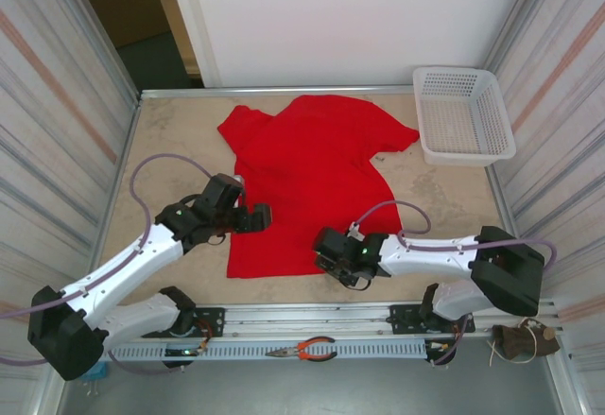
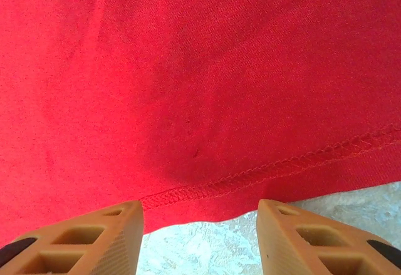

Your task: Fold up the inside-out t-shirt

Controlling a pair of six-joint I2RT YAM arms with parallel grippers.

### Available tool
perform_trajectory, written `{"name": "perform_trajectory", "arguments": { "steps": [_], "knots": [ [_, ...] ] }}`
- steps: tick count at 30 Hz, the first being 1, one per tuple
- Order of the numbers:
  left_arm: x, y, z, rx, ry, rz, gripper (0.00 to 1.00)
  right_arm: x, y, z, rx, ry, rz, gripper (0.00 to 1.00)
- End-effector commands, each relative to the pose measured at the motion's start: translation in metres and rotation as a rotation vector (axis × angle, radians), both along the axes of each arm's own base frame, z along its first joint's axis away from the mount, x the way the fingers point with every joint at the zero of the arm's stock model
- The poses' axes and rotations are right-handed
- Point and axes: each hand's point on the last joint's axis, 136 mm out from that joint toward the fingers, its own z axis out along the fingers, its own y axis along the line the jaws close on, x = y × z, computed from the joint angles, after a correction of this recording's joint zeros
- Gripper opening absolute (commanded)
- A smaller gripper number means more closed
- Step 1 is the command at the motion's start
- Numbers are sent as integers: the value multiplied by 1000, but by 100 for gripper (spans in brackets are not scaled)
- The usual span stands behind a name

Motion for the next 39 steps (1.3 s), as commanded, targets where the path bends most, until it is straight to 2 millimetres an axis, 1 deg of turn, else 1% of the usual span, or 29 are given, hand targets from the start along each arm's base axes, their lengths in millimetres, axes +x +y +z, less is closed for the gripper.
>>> {"name": "perform_trajectory", "arguments": {
  "steps": [1,4,8,11,14,16,17,22,27,30,34,39],
  "knots": [
    [3,3,3,9,-35,10,99,5,-1,-2,-14,-8,-47,47],
    [2,2,2,10,-32,7,99,6,-1,-7,-21,0,-50,46],
    [3,1,1,8,-29,5,99,12,-2,-11,-26,7,-56,41],
    [3,1,0,9,-26,4,99,13,-1,-14,-25,12,-49,31],
    [2,1,-1,8,-22,2,99,13,3,-12,-12,13,-40,12],
    [1,0,-2,9,-18,-3,99,12,5,-8,-11,5,-30,3],
    [1,0,-2,9,-18,-6,99,12,6,-4,-9,0,-23,0],
    [-5,-3,-4,13,-3,-52,99,11,9,20,6,-42,9,0],
    [-21,-11,-14,64,-3,-145,98,17,6,48,36,-99,7,0],
    [-31,-18,-20,92,-28,-196,96,23,3,60,56,-125,4,0],
    [-41,-35,-24,103,-112,-295,89,29,-2,69,57,-144,2,0],
    [-54,-63,-27,128,-212,-424,81,33,-7,68,55,-138,-7,0]
  ]
}}
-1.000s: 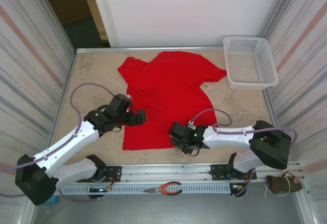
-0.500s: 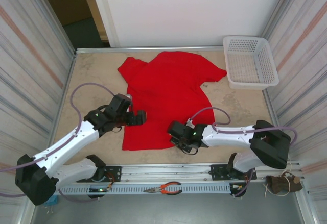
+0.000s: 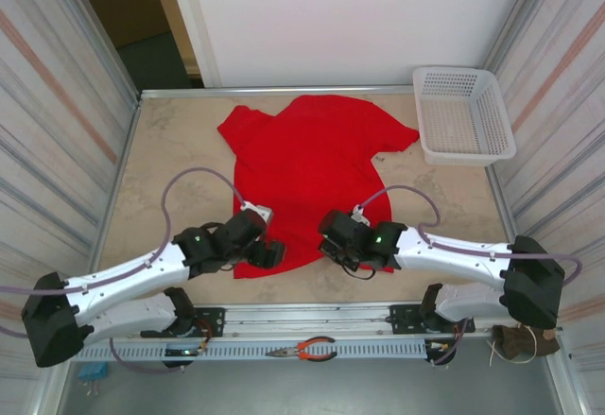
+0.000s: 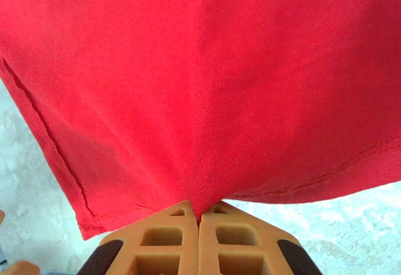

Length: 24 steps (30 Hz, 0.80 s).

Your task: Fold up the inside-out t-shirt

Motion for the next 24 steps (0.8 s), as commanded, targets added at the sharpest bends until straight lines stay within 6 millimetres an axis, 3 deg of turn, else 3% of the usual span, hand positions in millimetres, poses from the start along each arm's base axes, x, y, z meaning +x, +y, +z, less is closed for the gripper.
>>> {"name": "perform_trajectory", "arguments": {
  "steps": [1,3,5,7,12,14,16,20,22,24],
  "knots": [
    [5,-18,7,13,-134,-67,81,4,-9,6,-27,-25,-1,0],
    [0,-28,1,47,-150,-105,79,4,-8,5,-28,-24,2,0],
    [-2,-34,-6,84,-145,-112,78,3,-8,1,-34,-12,15,18],
    [1,-32,-11,115,-129,-82,76,2,-13,1,-63,-18,24,22],
    [12,-3,-16,183,-70,117,74,3,-68,1,-280,-65,-2,28],
    [14,18,-22,214,15,233,68,1,-91,-3,-375,-49,5,31],
    [15,26,-26,192,86,288,66,-3,-111,-6,-463,-36,4,37],
    [18,3,-13,52,91,241,66,-13,-123,-16,-466,-6,24,58],
    [21,-5,-8,19,80,226,67,-21,-135,-22,-472,19,1,61],
    [23,3,-11,62,85,257,67,-26,-149,-26,-475,26,-39,61]
  ]
}}
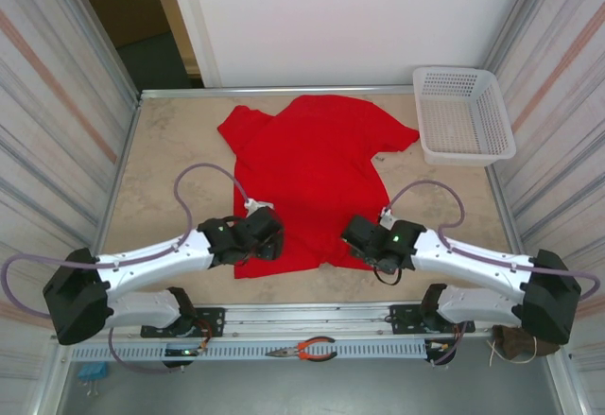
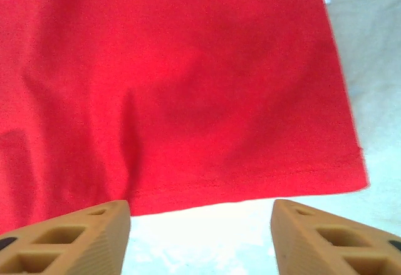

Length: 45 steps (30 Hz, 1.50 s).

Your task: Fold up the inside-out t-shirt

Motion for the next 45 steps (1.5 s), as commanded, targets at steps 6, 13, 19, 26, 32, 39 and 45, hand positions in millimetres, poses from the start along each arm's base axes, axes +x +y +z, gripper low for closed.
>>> {"name": "perform_trajectory", "arguments": {
  "steps": [6,13,19,26,32,39,45],
  "knots": [
    [-1,6,-17,45,67,90,59,-15,-56,-15,-14,7,-116,55],
    [-1,22,-50,36,156,214,40,-7,-57,-25,16,36,-129,50],
    [-2,39,-64,60,200,286,31,-1,-47,-39,27,66,-121,43],
    [-2,62,-77,68,248,383,23,3,-48,-56,-5,118,-138,10],
    [4,83,-76,59,243,461,22,7,-59,-48,25,92,-180,0],
    [26,92,-51,70,155,432,24,12,-71,-28,87,29,-223,0],
    [38,63,7,66,-12,238,40,15,-60,1,162,-8,-176,44]
  ]
}}
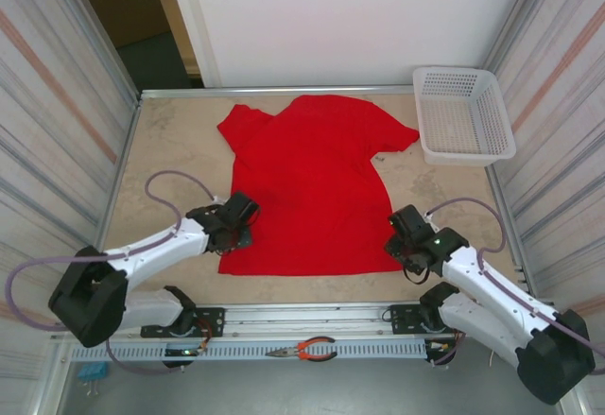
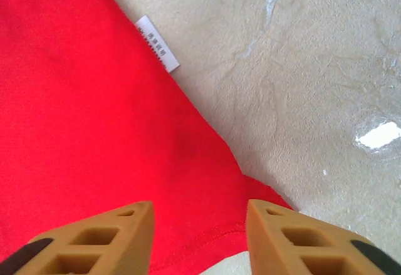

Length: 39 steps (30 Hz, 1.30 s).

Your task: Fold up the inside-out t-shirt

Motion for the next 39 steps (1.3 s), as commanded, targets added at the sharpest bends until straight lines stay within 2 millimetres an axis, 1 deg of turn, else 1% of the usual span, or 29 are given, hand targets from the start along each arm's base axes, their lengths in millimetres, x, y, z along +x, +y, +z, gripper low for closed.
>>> {"name": "perform_trajectory", "arguments": {
  "steps": [1,2,4,6,8,11,13,15,17,19,22,25,27,29,32,35,39],
  "knots": [
    [7,-20,42,44,-119,-165,43,-1,10,21,44,-18,57,44],
    [5,-30,50,50,-138,-214,46,0,16,25,70,-27,72,45],
    [-1,-49,55,61,-157,-305,50,2,28,28,93,-32,112,45],
    [-8,-63,52,81,-153,-357,52,4,43,28,100,-38,154,45],
    [-12,-71,47,105,-152,-371,54,7,63,27,86,-42,219,43],
    [-16,-73,37,104,-133,-329,54,10,93,18,11,0,342,39],
    [-17,-71,34,80,-132,-281,54,11,111,13,-67,25,445,36],
    [-18,-68,33,51,-138,-242,55,11,128,6,-146,50,531,36],
    [-18,-60,35,45,-145,-191,55,9,143,-4,-207,84,605,35],
    [-17,-51,38,39,-152,-149,56,6,153,-13,-256,109,648,34],
    [-16,-42,43,21,-169,-127,57,1,161,-27,-277,139,671,33],
    [-16,-34,49,9,-182,-109,57,-4,163,-42,-265,167,666,31],
    [-16,-30,50,6,-187,-104,57,-4,163,-48,-263,179,662,27],
    [-17,-27,51,3,-190,-98,57,-6,163,-52,-264,187,659,20],
    [-18,-24,52,8,-192,-99,57,-6,163,-53,-263,191,662,12],
    [-19,-23,51,12,-190,-100,57,-7,163,-52,-262,195,664,0],
    [-19,-24,52,18,-190,-130,58,-6,161,-38,-260,172,665,0]
  ]
}}
